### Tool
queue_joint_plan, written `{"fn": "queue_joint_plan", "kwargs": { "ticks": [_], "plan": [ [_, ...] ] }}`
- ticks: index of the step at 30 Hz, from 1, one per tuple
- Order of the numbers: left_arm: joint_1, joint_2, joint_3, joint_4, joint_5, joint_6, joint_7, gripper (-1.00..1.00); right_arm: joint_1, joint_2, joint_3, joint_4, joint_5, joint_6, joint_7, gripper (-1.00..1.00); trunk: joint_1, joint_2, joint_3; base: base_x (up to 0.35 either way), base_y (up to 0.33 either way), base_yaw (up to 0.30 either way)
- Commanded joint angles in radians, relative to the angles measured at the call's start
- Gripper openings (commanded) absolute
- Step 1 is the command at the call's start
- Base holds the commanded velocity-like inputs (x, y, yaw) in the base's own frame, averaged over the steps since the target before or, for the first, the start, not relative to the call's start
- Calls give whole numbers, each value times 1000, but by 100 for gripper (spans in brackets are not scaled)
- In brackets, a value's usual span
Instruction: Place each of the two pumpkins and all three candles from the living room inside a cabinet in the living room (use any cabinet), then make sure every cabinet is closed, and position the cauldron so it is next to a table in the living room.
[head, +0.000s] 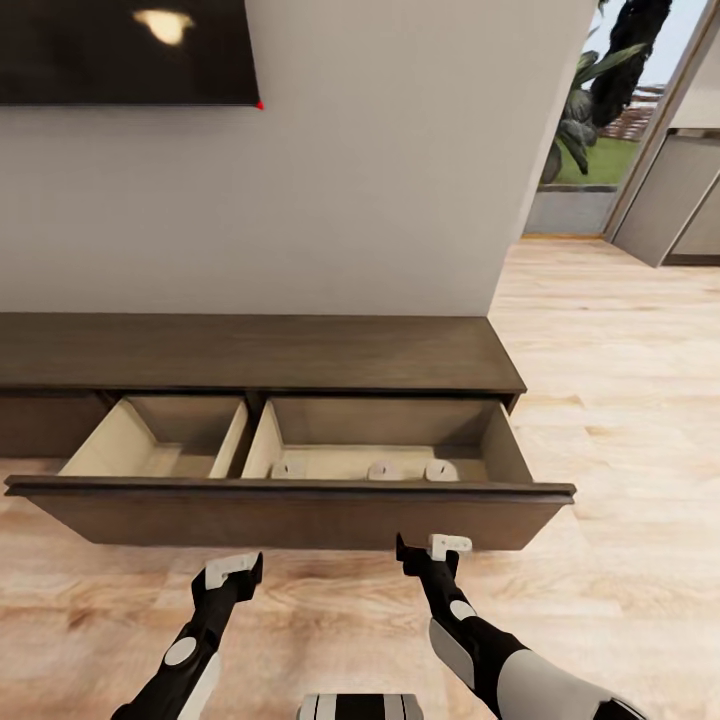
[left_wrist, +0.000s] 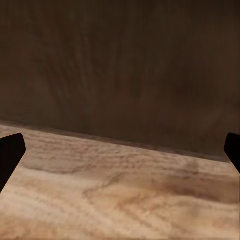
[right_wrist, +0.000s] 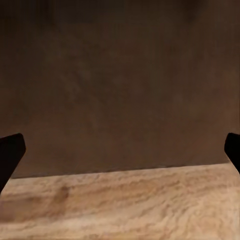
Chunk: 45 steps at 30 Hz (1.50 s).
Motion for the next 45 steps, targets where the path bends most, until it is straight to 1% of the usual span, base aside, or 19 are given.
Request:
{"fn": "queue_joint_plan", "kwargs": {
  "ticks": [1,9,33,45],
  "plan": [
    [0,1,-4,0,9,-3,4,100,-1,0,8,0,-4,-3,-7,100,0,0,-1,123,0,0],
    [0,1,-4,0,10,-4,4,100,-1,0,8,0,-4,-3,-8,100,0,0,-1,203,0,0],
    [0,1,-5,0,5,-4,3,100,-1,-2,8,0,-4,-3,-8,100,0,0,-1,286,0,0],
    [0,1,-6,0,5,-4,3,100,-1,-2,8,0,-4,-3,-8,100,0,0,-1,227,0,0]
  ]
}}
